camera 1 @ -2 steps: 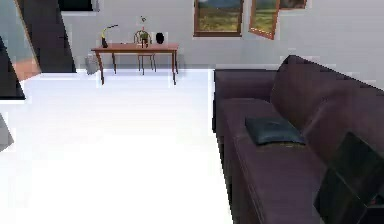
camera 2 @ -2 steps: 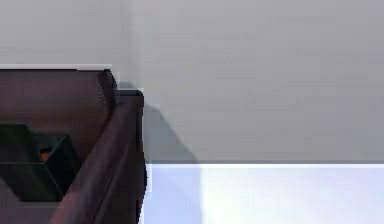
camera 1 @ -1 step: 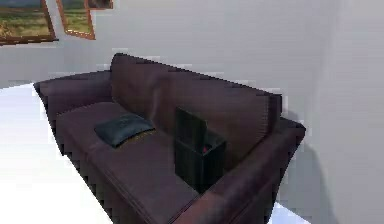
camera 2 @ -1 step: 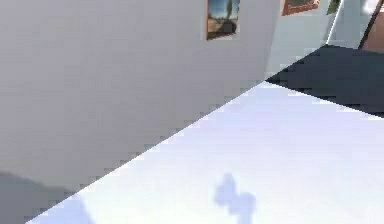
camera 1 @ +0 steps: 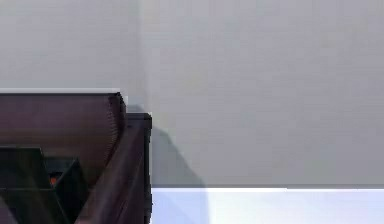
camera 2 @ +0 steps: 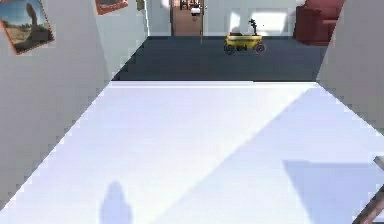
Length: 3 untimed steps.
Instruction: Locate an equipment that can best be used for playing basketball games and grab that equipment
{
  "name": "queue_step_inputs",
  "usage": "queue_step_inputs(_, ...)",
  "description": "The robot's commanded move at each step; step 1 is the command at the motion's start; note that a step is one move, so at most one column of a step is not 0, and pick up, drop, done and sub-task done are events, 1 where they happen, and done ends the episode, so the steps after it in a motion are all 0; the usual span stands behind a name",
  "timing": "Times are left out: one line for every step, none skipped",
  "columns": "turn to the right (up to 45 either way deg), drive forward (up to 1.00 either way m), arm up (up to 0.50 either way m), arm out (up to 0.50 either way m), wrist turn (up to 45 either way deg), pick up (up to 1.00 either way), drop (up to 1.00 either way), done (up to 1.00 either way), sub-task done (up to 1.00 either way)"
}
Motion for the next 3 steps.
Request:
queue_step_inputs(45.0,0.00,0.00,0.00,0.0,0.00,0.00,0.00,0.00)
queue_step_inputs(42.0,0.00,0.00,0.00,0.0,0.00,0.00,0.00,0.00)
queue_step_inputs(0.0,1.00,0.00,0.00,0.0,0.00,0.00,0.00,0.00)
